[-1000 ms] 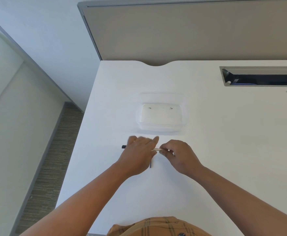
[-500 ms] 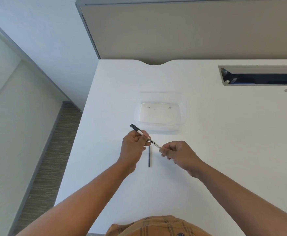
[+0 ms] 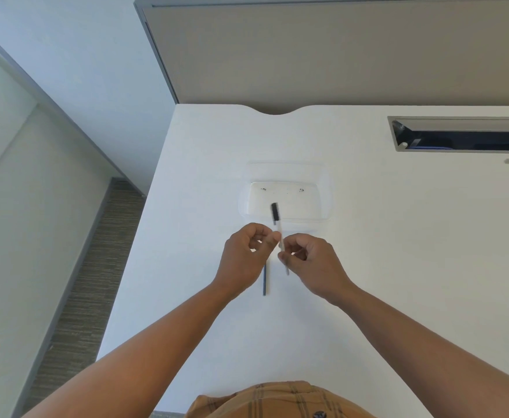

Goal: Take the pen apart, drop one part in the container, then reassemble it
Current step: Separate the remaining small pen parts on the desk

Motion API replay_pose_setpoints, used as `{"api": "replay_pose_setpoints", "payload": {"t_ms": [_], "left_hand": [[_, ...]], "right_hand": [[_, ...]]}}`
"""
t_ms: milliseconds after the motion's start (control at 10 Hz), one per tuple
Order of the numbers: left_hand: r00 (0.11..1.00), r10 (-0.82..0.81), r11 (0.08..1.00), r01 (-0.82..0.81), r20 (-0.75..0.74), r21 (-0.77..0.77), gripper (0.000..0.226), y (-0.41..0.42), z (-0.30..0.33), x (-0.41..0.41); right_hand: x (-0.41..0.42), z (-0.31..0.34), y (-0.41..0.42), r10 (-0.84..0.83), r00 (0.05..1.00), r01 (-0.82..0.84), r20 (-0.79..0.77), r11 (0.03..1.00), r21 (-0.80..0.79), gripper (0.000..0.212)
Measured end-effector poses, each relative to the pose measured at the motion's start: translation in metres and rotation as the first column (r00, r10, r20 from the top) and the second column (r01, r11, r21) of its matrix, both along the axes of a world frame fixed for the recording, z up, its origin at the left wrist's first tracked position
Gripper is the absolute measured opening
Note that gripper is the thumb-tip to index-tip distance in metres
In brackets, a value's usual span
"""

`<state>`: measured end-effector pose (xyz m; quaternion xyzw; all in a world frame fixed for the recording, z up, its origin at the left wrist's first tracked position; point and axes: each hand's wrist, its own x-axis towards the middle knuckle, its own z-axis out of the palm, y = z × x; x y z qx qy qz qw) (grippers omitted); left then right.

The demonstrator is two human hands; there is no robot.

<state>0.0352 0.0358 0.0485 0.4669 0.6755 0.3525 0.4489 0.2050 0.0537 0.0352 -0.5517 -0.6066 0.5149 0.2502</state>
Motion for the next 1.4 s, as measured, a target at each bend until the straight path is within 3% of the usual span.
{"api": "replay_pose_setpoints", "payload": {"t_ms": [100, 200, 300, 500, 600, 700, 900, 1000, 1200, 1400], "left_hand": [[0.939, -0.133, 0.991, 0.132, -0.317, -0.022, 0.020, -0.008, -0.022, -0.012], [0.737, -0.332, 0.942, 0.294, -0.588, -0.164, 0.038, -0.015, -0.039, -0.022], [0.553, -0.525, 0.851, 0.366, -0.647, -0.377, 0.062, -0.023, -0.051, -0.029], [0.518, -0.622, 0.783, 0.388, -0.587, -0.487, 0.083, -0.017, -0.052, -0.031], [0.511, -0.645, 0.763, 0.396, -0.567, -0.511, 0.089, -0.015, -0.051, -0.032], [0.508, -0.650, 0.759, 0.398, -0.566, -0.515, 0.091, -0.016, -0.051, -0.032], [0.524, -0.634, 0.772, 0.395, -0.569, -0.497, 0.092, -0.018, -0.054, -0.032], [0.528, -0.630, 0.776, 0.393, -0.570, -0.494, 0.092, -0.018, -0.055, -0.032], [0.533, -0.623, 0.781, 0.389, -0.572, -0.488, 0.092, -0.018, -0.054, -0.032], [0.528, -0.623, 0.781, 0.388, -0.576, -0.489, 0.092, -0.018, -0.055, -0.032]], "right_hand": [[0.008, -0.008, -0.001, -0.087, 0.996, 0.087, -0.029, 0.996, -0.027, 0.007], [0.012, -0.015, -0.003, -0.110, 0.993, 0.107, -0.047, 0.992, -0.071, 0.010], [0.016, -0.021, -0.009, -0.058, 0.998, 0.058, -0.026, 0.998, -0.005, 0.016], [0.018, -0.029, -0.013, -0.007, 1.000, 0.003, 0.026, 0.989, 0.145, 0.011], [0.017, -0.033, -0.012, 0.053, 0.995, -0.063, 0.080, 0.989, 0.135, 0.011], [0.016, -0.037, -0.013, 0.148, 0.978, -0.169, 0.149, 0.977, 0.134, 0.012], [0.014, -0.036, -0.014, 0.135, 0.980, -0.166, 0.146, 0.960, 0.227, 0.013], [0.013, -0.038, -0.012, 0.135, 0.969, -0.176, 0.206, 0.966, 0.191, 0.011], [0.009, -0.036, -0.014, 0.072, 0.988, -0.104, 0.138, 0.965, 0.240, 0.017], [0.011, -0.036, -0.012, 0.151, 0.931, -0.217, 0.332, 0.961, 0.171, 0.034]]}}
